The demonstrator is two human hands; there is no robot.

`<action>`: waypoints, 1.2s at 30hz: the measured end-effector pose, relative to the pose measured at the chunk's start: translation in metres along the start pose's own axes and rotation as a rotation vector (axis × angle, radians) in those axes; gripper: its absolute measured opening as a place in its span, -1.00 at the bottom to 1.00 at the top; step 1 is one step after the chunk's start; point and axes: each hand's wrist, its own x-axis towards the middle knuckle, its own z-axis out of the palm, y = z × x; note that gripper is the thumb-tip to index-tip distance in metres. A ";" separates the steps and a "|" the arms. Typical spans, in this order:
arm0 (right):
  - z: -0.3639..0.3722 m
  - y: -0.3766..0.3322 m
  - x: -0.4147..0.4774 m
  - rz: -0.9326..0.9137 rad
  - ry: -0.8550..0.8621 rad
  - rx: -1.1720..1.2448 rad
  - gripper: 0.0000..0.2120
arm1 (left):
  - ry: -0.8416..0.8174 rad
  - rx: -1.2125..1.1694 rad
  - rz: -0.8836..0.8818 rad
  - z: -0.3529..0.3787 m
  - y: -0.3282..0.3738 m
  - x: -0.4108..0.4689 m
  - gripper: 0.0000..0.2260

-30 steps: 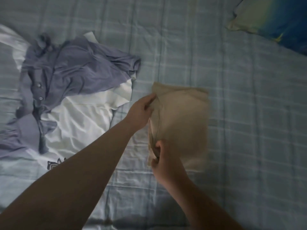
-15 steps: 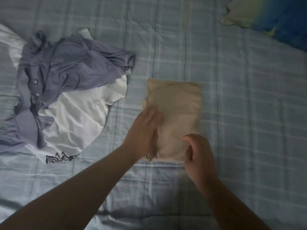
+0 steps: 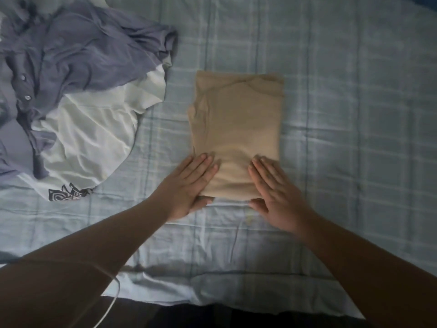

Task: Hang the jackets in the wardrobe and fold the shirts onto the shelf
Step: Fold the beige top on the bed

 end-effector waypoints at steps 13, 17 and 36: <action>-0.026 -0.005 -0.005 0.010 -0.165 -0.115 -0.37 | -0.124 0.158 0.002 -0.036 0.020 -0.005 -0.29; -0.015 -0.027 -0.047 -0.011 -0.130 -0.092 -0.46 | -0.199 0.132 0.081 -0.038 0.042 -0.035 -0.26; -0.158 0.022 0.047 0.580 -0.471 0.572 -0.70 | -0.412 -1.087 -0.405 -0.151 -0.013 0.048 -0.65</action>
